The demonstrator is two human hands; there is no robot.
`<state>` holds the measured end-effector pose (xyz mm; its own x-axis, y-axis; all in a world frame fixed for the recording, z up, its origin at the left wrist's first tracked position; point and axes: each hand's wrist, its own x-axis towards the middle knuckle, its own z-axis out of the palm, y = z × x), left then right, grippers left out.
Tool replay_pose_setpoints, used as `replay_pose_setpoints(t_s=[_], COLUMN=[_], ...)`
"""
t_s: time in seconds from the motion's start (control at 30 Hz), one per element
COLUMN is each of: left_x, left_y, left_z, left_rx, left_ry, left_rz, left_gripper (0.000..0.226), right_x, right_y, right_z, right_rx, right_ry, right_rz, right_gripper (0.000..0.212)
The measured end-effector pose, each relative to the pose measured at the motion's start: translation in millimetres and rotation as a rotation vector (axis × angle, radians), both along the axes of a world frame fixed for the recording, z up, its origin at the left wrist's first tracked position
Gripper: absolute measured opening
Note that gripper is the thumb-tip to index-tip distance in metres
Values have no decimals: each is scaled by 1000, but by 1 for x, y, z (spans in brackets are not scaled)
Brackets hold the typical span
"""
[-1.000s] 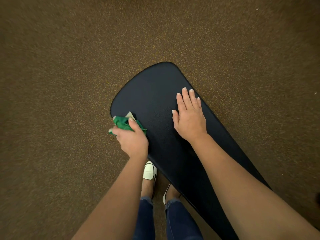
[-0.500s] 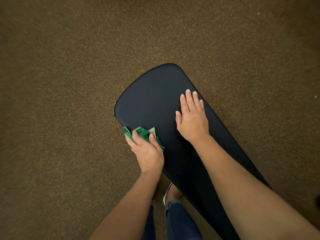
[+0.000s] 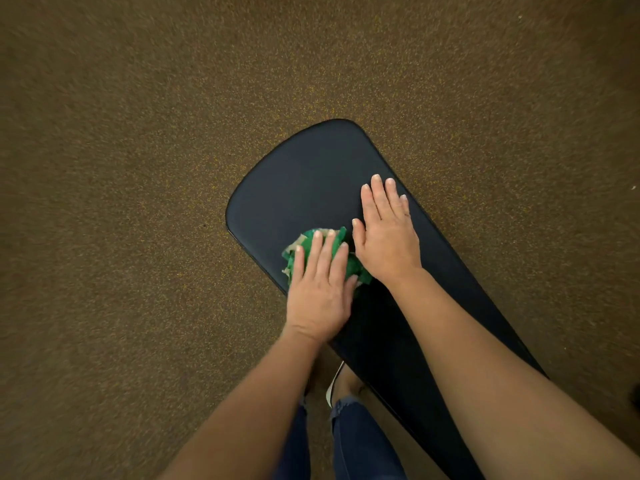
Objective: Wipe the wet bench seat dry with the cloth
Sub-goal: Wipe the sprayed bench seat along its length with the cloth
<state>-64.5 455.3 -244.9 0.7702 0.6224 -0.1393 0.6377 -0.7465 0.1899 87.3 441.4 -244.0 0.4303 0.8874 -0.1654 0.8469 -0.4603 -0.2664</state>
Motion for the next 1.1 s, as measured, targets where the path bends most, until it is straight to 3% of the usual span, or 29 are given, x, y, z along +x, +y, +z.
replay_pose_setpoints(t_s=[0.07, 0.13, 0.23, 0.33, 0.43, 0.63, 0.9, 1.1], left_x=[-2, 0, 16, 10, -8, 29, 8, 12], left_y=[37, 70, 60, 32, 65, 61, 49, 102], left_z=[-3, -6, -1, 8, 8, 5, 8, 6], left_rx=[45, 59, 42, -18, 52, -19, -75, 14], left_ry=[10, -18, 33, 67, 146, 78, 14, 116], left_rz=[73, 313, 484, 149, -140, 374, -105, -161], left_gripper=[57, 58, 60, 60, 64, 61, 68, 81], right_x=[2, 5, 4, 2, 3, -1, -18, -33], right_y=[-1, -2, -2, -2, -2, 0, 3, 5], right_z=[2, 4, 5, 4, 2, 4, 18, 20], right_rx=[-8, -36, -32, -21, -20, 28, 348, 424], right_ry=[7, 16, 18, 24, 18, 56, 162, 337], right_rz=[19, 27, 18, -1, 13, -37, -53, -162], right_gripper=[58, 58, 58, 57, 57, 53, 39, 35])
